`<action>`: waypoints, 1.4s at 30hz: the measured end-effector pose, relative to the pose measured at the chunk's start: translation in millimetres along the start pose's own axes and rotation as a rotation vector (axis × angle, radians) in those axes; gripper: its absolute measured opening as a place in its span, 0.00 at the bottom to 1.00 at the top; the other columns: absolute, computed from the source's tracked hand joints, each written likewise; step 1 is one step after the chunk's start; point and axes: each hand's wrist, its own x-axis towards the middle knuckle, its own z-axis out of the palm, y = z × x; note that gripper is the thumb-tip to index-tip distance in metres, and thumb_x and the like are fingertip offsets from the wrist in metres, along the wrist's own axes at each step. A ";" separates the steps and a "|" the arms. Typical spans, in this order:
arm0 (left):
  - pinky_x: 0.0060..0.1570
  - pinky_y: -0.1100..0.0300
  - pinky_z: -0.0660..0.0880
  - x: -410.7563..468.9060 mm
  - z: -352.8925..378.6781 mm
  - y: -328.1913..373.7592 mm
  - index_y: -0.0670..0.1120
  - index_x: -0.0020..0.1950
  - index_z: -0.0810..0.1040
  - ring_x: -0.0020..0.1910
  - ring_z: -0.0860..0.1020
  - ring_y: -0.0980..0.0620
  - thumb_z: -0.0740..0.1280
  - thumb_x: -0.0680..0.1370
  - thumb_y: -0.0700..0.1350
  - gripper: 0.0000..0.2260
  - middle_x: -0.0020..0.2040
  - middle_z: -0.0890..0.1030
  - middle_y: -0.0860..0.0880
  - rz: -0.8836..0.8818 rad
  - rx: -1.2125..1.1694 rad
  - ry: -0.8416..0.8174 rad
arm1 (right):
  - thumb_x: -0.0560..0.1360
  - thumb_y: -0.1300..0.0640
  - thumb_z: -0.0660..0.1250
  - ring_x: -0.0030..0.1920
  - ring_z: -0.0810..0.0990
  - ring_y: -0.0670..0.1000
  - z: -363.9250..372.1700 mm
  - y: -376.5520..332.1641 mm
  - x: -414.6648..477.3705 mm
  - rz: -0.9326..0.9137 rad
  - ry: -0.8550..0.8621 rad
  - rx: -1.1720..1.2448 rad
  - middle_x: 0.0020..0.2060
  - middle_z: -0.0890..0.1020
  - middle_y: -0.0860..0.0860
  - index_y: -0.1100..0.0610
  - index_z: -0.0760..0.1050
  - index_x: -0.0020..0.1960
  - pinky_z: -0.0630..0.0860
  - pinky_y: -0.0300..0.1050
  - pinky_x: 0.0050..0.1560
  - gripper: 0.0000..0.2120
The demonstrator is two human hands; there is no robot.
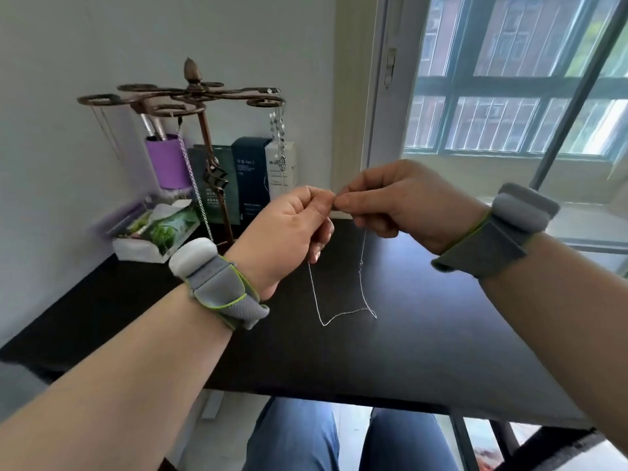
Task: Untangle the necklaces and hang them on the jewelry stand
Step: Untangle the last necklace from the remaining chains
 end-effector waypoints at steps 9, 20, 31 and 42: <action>0.27 0.63 0.65 -37.2 -33.6 34.8 0.43 0.50 0.76 0.28 0.67 0.53 0.58 0.80 0.49 0.12 0.31 0.72 0.48 0.066 0.039 0.039 | 0.72 0.60 0.70 0.24 0.67 0.49 24.3 -60.2 3.7 -0.124 -0.056 -0.041 0.26 0.77 0.53 0.64 0.80 0.45 0.62 0.40 0.24 0.07; 0.33 0.61 0.70 -66.7 -86.1 55.2 0.41 0.51 0.80 0.32 0.71 0.54 0.68 0.75 0.45 0.09 0.34 0.76 0.50 0.104 0.120 0.103 | 0.73 0.62 0.69 0.24 0.73 0.50 66.5 -112.8 23.8 -0.177 -0.158 -0.015 0.29 0.80 0.55 0.65 0.78 0.48 0.70 0.39 0.22 0.07; 0.27 0.63 0.63 -66.7 -136.3 83.0 0.39 0.47 0.81 0.28 0.67 0.54 0.68 0.75 0.44 0.09 0.31 0.72 0.49 0.163 0.105 0.169 | 0.73 0.63 0.68 0.25 0.78 0.51 100.3 -171.2 64.3 -0.174 -0.287 0.017 0.31 0.81 0.58 0.64 0.78 0.46 0.77 0.40 0.25 0.04; 0.24 0.63 0.61 -46.8 -199.7 107.3 0.41 0.45 0.75 0.24 0.65 0.53 0.68 0.75 0.41 0.04 0.26 0.70 0.50 0.182 0.034 0.404 | 0.74 0.63 0.67 0.32 0.80 0.51 130.9 -220.5 130.0 -0.137 -0.367 -0.020 0.34 0.82 0.56 0.62 0.77 0.46 0.78 0.40 0.30 0.03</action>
